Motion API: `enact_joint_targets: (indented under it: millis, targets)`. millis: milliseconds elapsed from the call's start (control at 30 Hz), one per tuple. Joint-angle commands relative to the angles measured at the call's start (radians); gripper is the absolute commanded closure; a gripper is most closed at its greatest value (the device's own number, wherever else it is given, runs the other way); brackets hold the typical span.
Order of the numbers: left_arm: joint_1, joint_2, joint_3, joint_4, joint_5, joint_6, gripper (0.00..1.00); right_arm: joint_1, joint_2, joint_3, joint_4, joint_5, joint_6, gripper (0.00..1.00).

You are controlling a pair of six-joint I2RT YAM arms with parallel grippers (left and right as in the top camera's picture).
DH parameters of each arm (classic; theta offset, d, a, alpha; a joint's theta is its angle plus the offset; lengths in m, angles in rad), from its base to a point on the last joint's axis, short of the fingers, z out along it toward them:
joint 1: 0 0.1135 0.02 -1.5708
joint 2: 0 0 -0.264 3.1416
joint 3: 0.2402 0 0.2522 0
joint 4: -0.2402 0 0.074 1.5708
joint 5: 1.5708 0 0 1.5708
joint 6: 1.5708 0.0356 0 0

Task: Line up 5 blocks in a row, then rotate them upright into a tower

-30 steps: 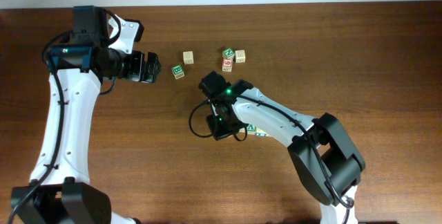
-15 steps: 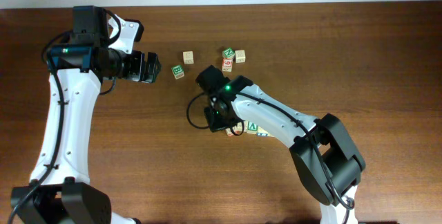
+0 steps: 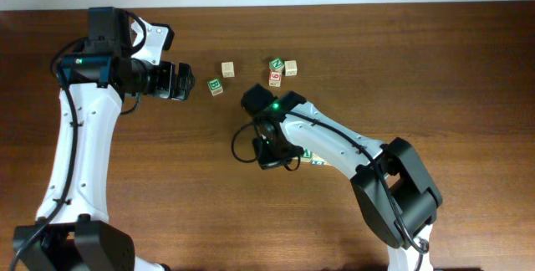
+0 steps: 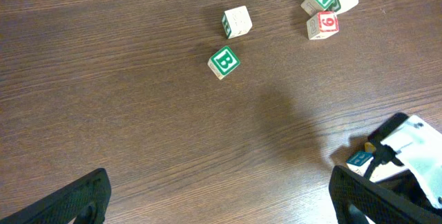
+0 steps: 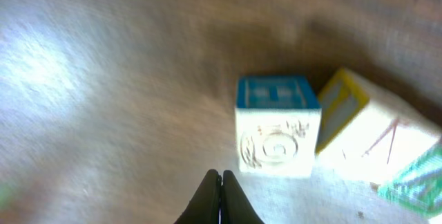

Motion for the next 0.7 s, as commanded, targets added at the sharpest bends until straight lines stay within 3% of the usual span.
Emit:
enact_joint_targets:
  millis: [0,667]
  targets:
    - [0.000,0.005,0.018,0.002,-0.003,-0.001,0.01,0.005,0.007,0.013,-0.027,-0.008,-0.040,0.96]
    - [0.000,0.005,0.018,0.002,-0.003,-0.001,0.01,0.005,0.009,-0.021,0.037,0.083,-0.036,0.96]
